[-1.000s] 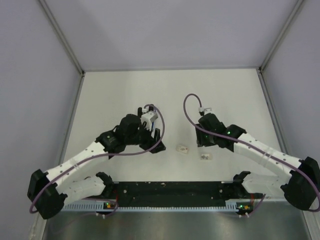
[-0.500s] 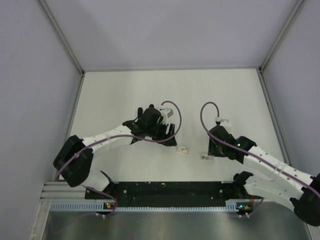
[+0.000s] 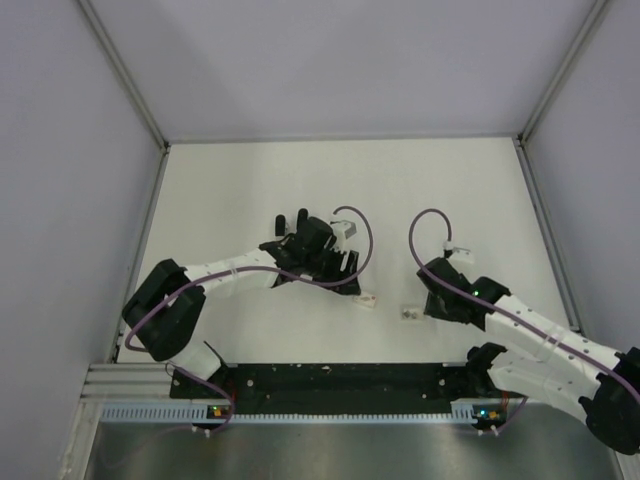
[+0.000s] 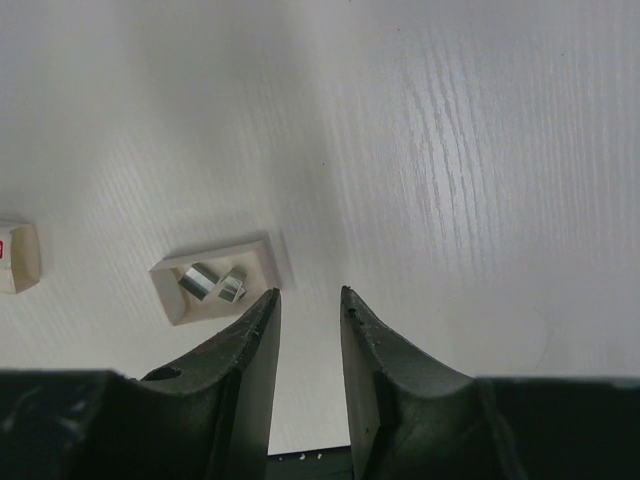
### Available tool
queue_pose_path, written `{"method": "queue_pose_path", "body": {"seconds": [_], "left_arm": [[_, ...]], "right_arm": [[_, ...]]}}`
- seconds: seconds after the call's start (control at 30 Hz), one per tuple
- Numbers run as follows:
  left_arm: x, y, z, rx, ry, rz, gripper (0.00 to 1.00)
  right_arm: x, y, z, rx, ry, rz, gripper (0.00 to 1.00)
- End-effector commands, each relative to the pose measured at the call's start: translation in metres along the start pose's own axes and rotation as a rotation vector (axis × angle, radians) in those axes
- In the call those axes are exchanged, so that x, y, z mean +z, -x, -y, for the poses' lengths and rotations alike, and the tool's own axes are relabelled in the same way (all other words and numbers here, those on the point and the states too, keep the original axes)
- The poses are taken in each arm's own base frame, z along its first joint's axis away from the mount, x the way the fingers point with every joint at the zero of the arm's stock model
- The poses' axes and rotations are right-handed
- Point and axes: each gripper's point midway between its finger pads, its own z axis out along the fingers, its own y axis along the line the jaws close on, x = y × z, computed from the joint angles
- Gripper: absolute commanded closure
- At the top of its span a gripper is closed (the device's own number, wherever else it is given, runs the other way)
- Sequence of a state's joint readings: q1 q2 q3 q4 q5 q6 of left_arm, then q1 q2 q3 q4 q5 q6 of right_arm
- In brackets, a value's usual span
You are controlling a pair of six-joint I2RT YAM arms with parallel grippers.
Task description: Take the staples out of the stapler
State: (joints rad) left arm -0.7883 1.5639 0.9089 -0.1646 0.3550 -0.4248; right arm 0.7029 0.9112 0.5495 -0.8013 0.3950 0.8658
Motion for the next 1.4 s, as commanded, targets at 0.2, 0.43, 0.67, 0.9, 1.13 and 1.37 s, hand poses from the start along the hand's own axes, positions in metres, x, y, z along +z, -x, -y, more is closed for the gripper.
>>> {"method": "queue_pose_path", "body": {"seconds": [0.2, 0.43, 0.67, 0.9, 1.13, 1.37], "left_arm": [[0.005, 0.011, 0.009, 0.019, -0.054, 0.057, 0.3], [0.005, 0.01, 0.009, 0.022, -0.057, 0.054, 0.3], [0.006, 0.009, 0.008, 0.025, -0.056, 0.052, 0.3], [0.008, 0.008, 0.009, 0.024, -0.067, 0.046, 0.3], [0.008, 0.009, 0.011, 0.021, -0.075, 0.047, 0.3], [0.007, 0.008, 0.011, 0.02, -0.075, 0.047, 0.3]], "right_arm": [[0.009, 0.001, -0.024, 0.001, 0.087, -0.017, 0.7], [0.012, 0.006, -0.023, 0.019, 0.062, 0.005, 0.72], [0.014, 0.008, -0.017, 0.016, 0.023, 0.017, 0.76], [0.016, 0.005, -0.02, 0.003, 0.038, -0.001, 0.76], [0.021, -0.002, -0.027, -0.01, 0.065, -0.031, 0.76], [0.026, -0.006, -0.029, -0.016, 0.071, -0.045, 0.76]]}}
